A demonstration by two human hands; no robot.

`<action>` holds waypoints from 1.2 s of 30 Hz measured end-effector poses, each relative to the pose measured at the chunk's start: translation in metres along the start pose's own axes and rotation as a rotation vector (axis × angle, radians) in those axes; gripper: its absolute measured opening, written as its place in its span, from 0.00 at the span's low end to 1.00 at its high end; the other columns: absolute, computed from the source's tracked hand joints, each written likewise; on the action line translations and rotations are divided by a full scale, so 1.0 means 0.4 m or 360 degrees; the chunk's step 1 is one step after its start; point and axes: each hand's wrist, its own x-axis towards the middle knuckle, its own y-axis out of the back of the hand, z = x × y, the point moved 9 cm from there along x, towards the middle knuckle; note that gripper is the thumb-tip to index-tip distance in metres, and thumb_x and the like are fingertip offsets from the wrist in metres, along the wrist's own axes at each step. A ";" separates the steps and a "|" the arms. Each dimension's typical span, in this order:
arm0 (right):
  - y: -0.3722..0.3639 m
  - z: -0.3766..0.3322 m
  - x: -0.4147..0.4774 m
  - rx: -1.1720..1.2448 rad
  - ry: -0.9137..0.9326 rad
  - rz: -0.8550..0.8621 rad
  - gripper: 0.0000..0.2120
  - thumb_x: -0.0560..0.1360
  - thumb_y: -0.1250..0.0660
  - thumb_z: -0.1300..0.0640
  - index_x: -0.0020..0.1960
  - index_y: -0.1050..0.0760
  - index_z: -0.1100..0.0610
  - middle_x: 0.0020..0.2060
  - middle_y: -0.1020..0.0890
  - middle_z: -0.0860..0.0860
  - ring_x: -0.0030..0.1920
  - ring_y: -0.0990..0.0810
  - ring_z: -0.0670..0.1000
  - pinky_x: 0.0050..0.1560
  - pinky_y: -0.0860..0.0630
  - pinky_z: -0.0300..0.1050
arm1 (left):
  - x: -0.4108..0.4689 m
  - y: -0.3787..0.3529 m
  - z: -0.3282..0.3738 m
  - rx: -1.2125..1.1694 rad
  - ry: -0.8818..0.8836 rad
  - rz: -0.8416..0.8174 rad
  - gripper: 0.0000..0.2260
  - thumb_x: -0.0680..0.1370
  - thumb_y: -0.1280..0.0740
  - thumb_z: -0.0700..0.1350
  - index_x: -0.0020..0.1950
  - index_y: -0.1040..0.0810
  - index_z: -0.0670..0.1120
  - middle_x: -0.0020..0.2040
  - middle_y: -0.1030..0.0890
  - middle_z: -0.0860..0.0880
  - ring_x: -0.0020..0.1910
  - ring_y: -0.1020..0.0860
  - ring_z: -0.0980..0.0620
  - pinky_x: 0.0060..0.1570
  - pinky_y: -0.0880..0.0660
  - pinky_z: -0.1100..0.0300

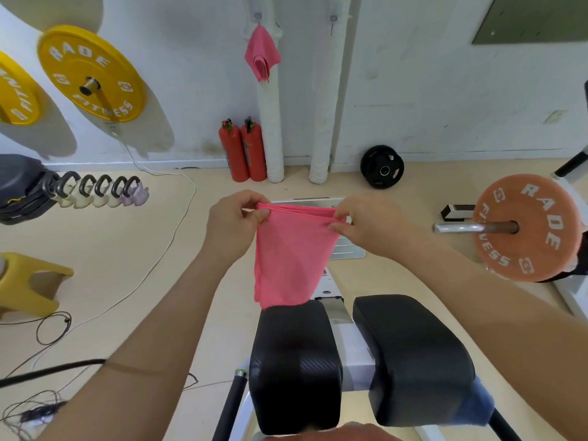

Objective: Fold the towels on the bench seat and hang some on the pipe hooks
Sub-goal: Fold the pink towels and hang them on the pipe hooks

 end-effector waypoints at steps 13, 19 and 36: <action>-0.289 -0.131 -0.316 -0.0463 0.0516 0.0166 0.05 0.67 0.25 0.59 0.40 0.20 0.53 0.40 0.19 0.50 0.39 0.23 0.52 0.32 0.25 0.45 | -0.339 -0.098 -0.235 0.0024 0.0103 -0.0325 0.14 0.70 0.27 0.34 0.41 0.19 0.55 0.43 0.19 0.60 0.44 0.22 0.64 0.49 0.28 0.74; -0.531 -0.173 -0.511 -0.0384 0.0487 -0.0184 0.02 0.68 0.30 0.56 0.39 0.22 0.52 0.38 0.21 0.50 0.38 0.24 0.52 0.32 0.27 0.47 | -0.575 -0.214 -0.405 0.0261 0.0200 -0.0768 0.09 0.71 0.29 0.36 0.45 0.17 0.50 0.47 0.18 0.58 0.48 0.22 0.60 0.54 0.26 0.64; -0.684 -0.128 -0.622 0.2493 -0.1844 -0.0573 0.20 0.73 0.34 0.39 0.60 0.29 0.48 0.56 0.20 0.54 0.55 0.20 0.55 0.51 0.24 0.51 | -0.618 -0.200 -0.347 0.0454 -0.0162 -0.0728 0.10 0.75 0.33 0.39 0.52 0.18 0.50 0.50 0.18 0.56 0.48 0.24 0.56 0.49 0.33 0.72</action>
